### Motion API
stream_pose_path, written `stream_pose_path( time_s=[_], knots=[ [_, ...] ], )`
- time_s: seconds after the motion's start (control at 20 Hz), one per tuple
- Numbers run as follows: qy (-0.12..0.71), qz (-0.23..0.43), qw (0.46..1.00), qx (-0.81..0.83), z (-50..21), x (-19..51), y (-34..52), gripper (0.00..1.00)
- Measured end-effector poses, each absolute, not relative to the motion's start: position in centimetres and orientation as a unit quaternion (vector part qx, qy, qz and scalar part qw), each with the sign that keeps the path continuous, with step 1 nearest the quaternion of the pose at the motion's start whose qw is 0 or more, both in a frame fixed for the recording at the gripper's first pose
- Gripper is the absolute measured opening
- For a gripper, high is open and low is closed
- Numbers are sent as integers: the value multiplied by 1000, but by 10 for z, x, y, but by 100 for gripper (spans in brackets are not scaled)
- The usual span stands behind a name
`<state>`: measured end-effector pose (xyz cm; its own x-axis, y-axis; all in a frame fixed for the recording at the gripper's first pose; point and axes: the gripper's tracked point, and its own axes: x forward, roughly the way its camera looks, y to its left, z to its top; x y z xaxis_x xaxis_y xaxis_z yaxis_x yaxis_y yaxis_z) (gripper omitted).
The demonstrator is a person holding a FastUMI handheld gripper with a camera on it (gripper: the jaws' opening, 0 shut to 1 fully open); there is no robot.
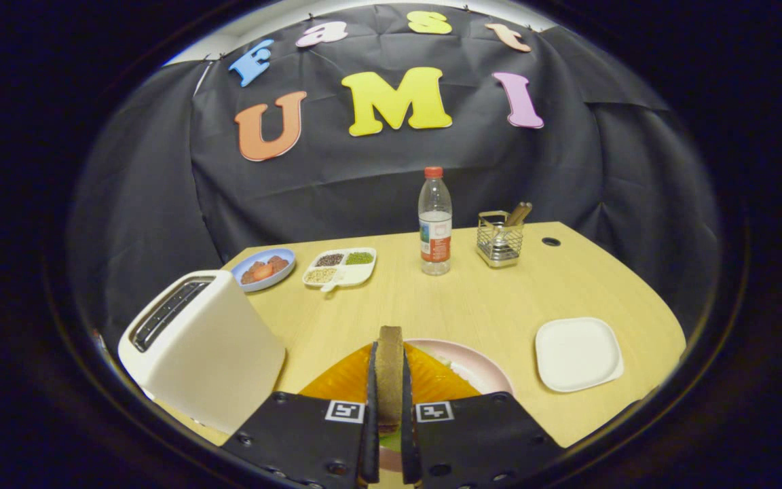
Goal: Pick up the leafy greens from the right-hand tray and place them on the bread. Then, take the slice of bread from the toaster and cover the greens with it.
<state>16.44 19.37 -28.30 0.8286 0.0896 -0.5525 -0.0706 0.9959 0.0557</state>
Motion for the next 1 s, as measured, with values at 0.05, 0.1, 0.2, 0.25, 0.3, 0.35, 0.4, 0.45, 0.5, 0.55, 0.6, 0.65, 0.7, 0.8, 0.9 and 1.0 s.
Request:
stream_pose_path(
  time_s=[0.05,0.1,0.2,0.25,0.3,0.35,0.4,0.45,0.5,0.55,0.6,0.65,0.7,0.8,0.9,1.0],
  knots=[
    [288,39,957,7,-286,165,186,13],
    [288,37,957,1,-292,164,181,13],
    [291,30,956,-1,-302,162,171,13],
    [294,26,955,1,-307,162,167,13],
    [298,23,954,3,-313,163,162,13],
    [301,22,953,7,-317,162,160,13],
    [301,23,953,8,-320,164,156,13],
    [303,25,953,13,-323,164,154,17],
    [302,20,953,12,-326,163,150,17],
    [304,23,952,14,-328,163,149,28],
    [305,23,952,14,-329,163,148,28],
    [303,17,953,7,-329,162,144,29],
    [305,7,952,-3,-331,161,139,36],
    [317,-2,948,-25,-337,157,136,46],
    [308,-10,950,-43,-333,155,130,57],
    [291,-6,956,-40,-319,152,132,76]
  ],
)
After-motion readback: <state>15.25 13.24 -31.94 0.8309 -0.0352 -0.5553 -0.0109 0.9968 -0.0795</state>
